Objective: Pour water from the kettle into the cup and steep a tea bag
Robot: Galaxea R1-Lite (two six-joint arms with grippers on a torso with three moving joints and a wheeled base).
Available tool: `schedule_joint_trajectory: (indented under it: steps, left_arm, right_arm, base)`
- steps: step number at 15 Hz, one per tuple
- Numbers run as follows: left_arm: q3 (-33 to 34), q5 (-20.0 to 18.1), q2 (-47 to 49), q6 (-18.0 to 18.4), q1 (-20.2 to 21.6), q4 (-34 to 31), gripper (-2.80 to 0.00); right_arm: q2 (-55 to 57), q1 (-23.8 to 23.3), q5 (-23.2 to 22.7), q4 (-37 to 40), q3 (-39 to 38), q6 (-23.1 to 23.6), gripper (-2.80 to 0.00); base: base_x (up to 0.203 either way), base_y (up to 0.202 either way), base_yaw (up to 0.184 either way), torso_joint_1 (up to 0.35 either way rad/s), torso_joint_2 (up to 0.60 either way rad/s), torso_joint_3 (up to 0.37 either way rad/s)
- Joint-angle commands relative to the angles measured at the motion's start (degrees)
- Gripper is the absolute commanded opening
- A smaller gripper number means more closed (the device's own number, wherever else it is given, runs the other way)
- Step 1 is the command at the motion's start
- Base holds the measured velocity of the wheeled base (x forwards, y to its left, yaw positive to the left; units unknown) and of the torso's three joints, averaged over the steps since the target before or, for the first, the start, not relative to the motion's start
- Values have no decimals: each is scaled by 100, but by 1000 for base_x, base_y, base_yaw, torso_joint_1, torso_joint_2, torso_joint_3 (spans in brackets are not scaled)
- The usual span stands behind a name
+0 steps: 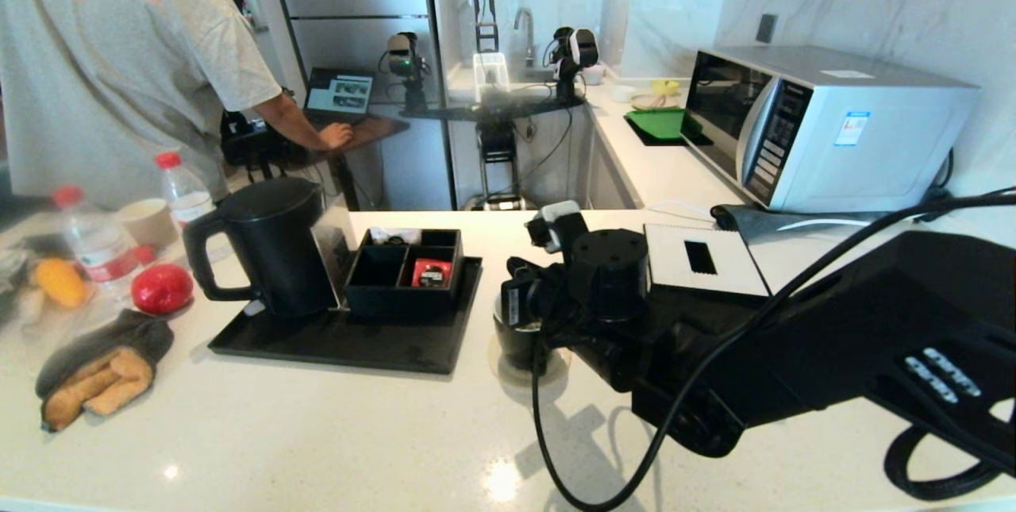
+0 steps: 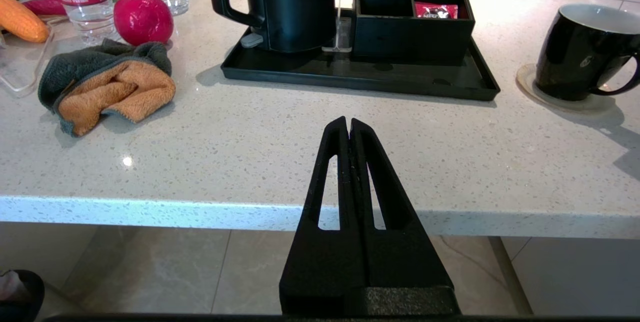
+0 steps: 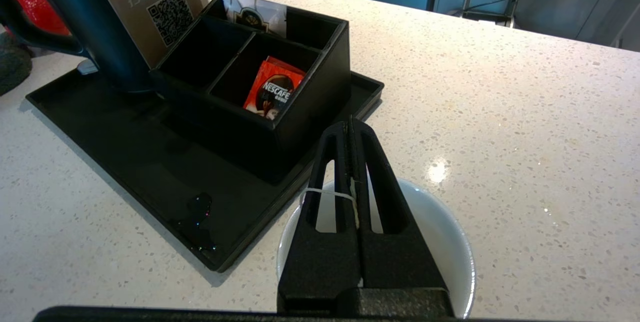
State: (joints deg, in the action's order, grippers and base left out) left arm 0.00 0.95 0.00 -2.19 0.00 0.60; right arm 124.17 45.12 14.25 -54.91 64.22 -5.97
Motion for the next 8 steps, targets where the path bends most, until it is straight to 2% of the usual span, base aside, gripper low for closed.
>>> schedule_joint_trajectory:
  steps: [1,4,8]
  left_arm:
    - [0,2,0,-1,0,2,-280]
    - [0,2,0,-1,0,2,-280]
    - [0,2,0,-1,0,2,-280]
  right_arm:
    - [-4,15,34,-38,43,0,-280]
    - [-256,-35,35,-28,107,0,-280]
    - [-562,-77,43,267,570,0,-280]
  base:
    - [0,0,0,0,0,0]
    - [0,0,0,0,0,0]
    - [0,0,0,0,0,0]
